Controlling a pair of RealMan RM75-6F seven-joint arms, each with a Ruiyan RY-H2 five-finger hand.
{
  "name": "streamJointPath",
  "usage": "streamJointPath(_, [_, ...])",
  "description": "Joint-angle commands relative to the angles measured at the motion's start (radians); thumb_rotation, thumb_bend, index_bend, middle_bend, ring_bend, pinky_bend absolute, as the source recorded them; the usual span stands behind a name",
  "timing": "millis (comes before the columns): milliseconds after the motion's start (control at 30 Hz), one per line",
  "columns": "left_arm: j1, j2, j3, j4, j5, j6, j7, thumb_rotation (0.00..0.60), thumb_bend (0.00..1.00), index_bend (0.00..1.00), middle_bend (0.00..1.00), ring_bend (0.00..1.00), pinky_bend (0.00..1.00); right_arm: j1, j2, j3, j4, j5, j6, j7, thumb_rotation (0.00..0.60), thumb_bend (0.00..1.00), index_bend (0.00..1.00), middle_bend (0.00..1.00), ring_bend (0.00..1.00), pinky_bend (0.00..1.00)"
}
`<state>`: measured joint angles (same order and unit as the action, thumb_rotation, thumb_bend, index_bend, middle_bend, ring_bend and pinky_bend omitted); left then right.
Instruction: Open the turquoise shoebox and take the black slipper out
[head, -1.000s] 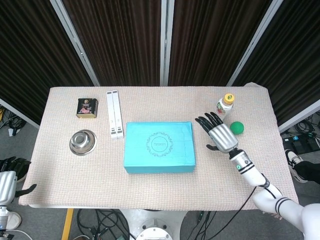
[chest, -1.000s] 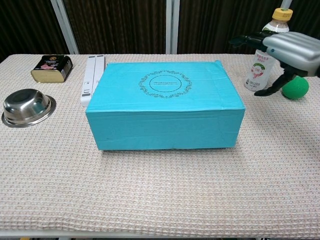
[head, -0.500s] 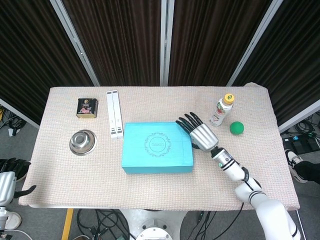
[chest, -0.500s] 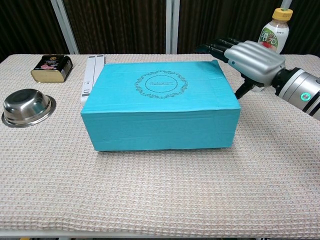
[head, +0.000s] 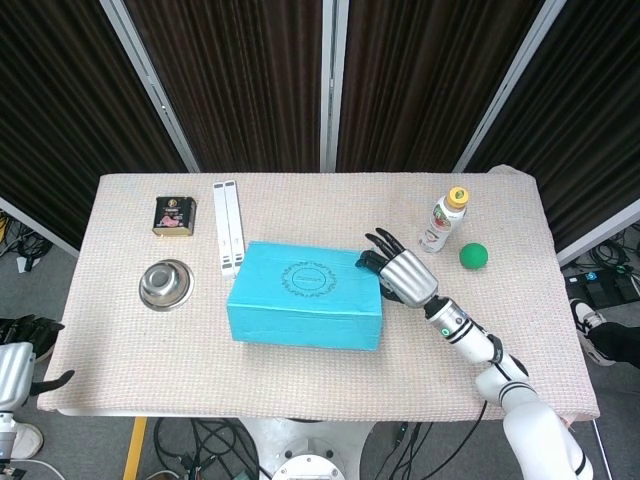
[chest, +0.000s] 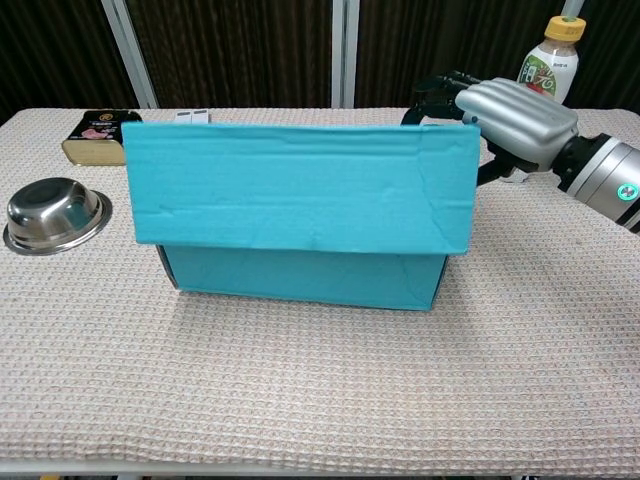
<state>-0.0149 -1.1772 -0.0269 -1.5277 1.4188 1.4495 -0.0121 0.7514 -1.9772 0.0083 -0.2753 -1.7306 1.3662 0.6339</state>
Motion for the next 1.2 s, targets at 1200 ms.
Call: streamJointPath(1200, [0.016, 0.015, 0.007, 0.017, 0.007, 0.018, -0.042, 0.6, 0.02, 0.31, 0.24, 0.13, 0.14, 0.227, 0.41, 0.482, -0.883, 1.029, -0.845, 0.178, 0.6, 0.39, 0.3, 0.32, 0.0, 0.0])
